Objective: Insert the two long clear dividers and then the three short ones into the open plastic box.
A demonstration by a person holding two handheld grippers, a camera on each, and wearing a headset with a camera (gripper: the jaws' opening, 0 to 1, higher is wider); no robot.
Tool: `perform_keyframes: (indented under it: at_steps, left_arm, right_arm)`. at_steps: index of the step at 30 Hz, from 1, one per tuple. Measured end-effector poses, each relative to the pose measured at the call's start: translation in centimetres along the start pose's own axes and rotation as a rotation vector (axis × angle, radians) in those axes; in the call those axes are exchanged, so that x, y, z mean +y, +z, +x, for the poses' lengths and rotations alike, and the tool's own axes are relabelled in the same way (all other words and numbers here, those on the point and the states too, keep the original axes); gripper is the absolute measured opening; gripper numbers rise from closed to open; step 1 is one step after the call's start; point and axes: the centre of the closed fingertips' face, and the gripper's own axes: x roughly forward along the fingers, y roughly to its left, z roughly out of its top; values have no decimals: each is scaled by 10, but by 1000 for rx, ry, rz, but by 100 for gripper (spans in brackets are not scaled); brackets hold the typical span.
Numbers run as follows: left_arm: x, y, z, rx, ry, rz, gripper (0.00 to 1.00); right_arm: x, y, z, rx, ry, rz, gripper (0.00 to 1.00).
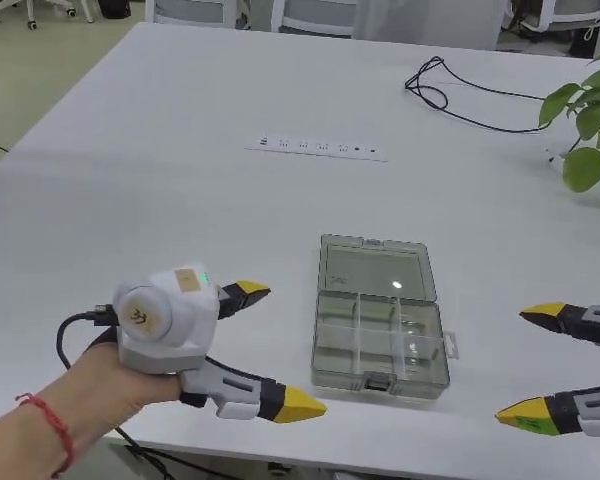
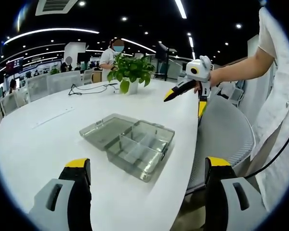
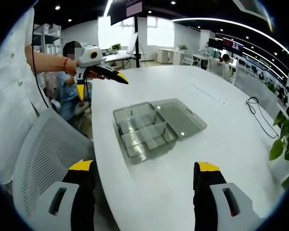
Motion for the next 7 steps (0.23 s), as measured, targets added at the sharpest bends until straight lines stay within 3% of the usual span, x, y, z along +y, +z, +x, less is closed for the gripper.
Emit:
perform_keyframes:
  at_steps: [7]
  left_arm:
    - [0, -1, 0, 5, -1, 4, 100]
  right_arm:
    - [0, -1, 0, 1, -2, 1, 84]
